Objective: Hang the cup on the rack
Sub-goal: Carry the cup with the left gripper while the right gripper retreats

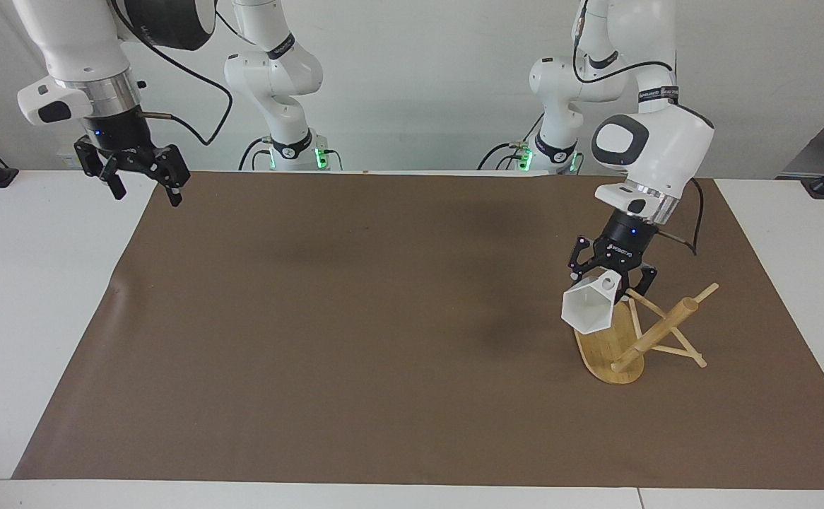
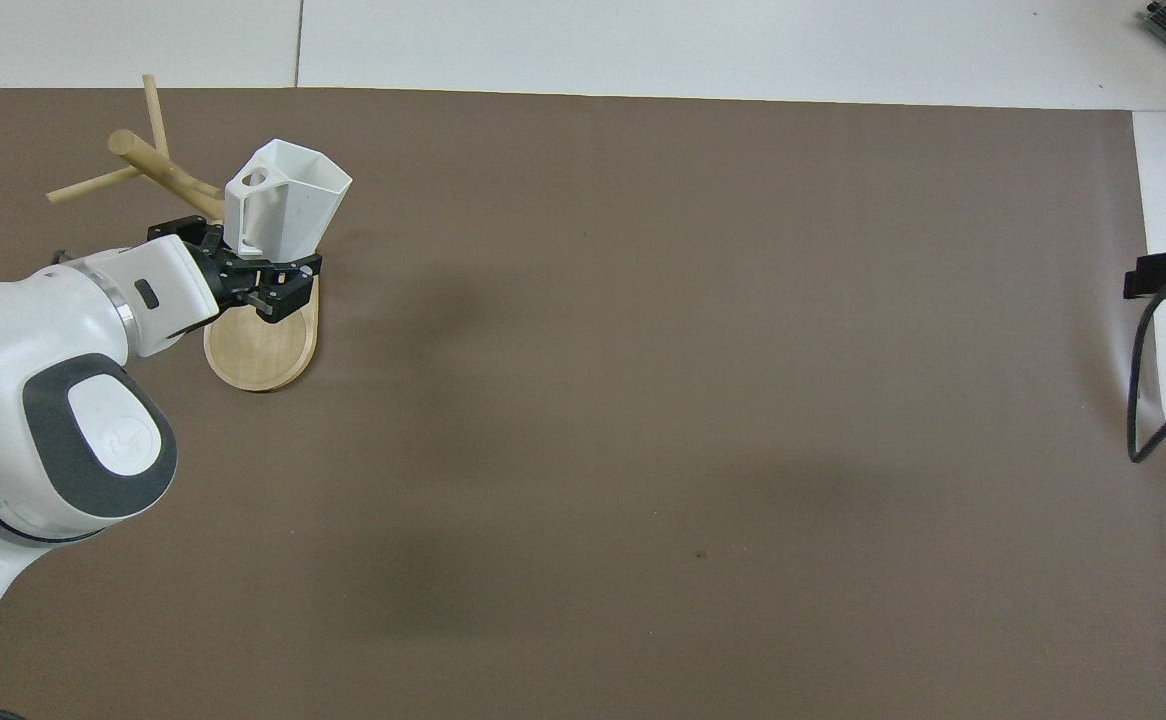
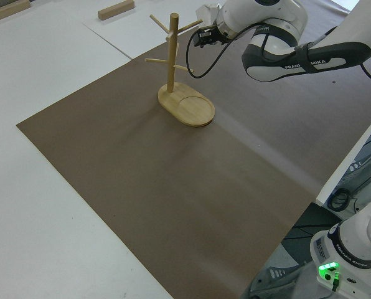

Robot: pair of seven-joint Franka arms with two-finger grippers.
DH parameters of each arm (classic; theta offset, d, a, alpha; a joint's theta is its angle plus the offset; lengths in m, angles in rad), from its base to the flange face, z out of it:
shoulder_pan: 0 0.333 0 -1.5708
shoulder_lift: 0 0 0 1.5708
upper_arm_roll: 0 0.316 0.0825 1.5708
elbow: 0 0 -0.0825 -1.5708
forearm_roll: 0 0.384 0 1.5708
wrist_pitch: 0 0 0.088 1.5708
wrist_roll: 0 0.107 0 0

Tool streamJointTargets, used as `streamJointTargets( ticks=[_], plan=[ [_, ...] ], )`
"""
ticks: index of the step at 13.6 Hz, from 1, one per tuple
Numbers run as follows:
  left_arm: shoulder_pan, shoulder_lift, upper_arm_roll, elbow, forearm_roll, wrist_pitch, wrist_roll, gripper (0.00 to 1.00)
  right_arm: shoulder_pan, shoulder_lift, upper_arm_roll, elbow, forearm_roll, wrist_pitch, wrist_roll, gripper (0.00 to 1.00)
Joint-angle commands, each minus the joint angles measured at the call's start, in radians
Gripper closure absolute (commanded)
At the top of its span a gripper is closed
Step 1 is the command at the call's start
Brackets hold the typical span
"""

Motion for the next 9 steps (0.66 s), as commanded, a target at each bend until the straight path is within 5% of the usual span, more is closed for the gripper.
streamJointTargets(
  ticks=[1, 9],
  plan=[
    [0.004, -0.010, -0.004, -0.016, 0.021, 0.013, -0.097, 1.00, -0.024, 0.020, 0.004, 0.019, -0.015, -0.012, -0.024, 0.00],
    [0.034, -0.012, 0.000, -0.051, 0.020, 0.016, -0.115, 1.00, -0.050, 0.004, -0.008, -0.048, 0.091, -0.013, -0.030, 0.00]
  ],
)
